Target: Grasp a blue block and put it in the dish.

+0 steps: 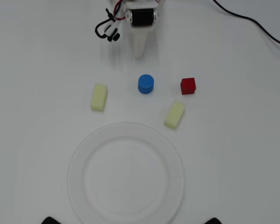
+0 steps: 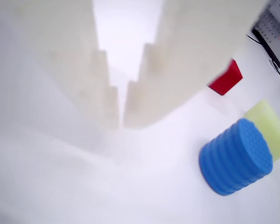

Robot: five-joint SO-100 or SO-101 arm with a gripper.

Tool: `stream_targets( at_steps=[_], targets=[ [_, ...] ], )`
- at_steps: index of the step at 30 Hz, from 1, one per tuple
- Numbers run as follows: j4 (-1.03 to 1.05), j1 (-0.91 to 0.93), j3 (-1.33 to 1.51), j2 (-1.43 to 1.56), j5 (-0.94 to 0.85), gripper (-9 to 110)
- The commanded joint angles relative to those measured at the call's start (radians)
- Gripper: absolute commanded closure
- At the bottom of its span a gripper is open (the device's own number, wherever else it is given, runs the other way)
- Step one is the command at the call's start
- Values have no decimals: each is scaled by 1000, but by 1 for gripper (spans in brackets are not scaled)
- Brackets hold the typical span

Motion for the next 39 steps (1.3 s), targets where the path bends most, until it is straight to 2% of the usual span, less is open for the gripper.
stream_targets(
  at_steps=[1, 19, 23, 26, 33, 39],
  targets=[
    [60, -15, 91, 166, -14, 101],
    [55, 0, 87, 166, -15, 101],
    [58, 31, -3, 123, -20, 101],
    [41, 31, -149, -35, -21, 101],
    [17, 12, -560, -606, 0, 101],
    [28, -69, -767, -900, 43, 87]
  ],
)
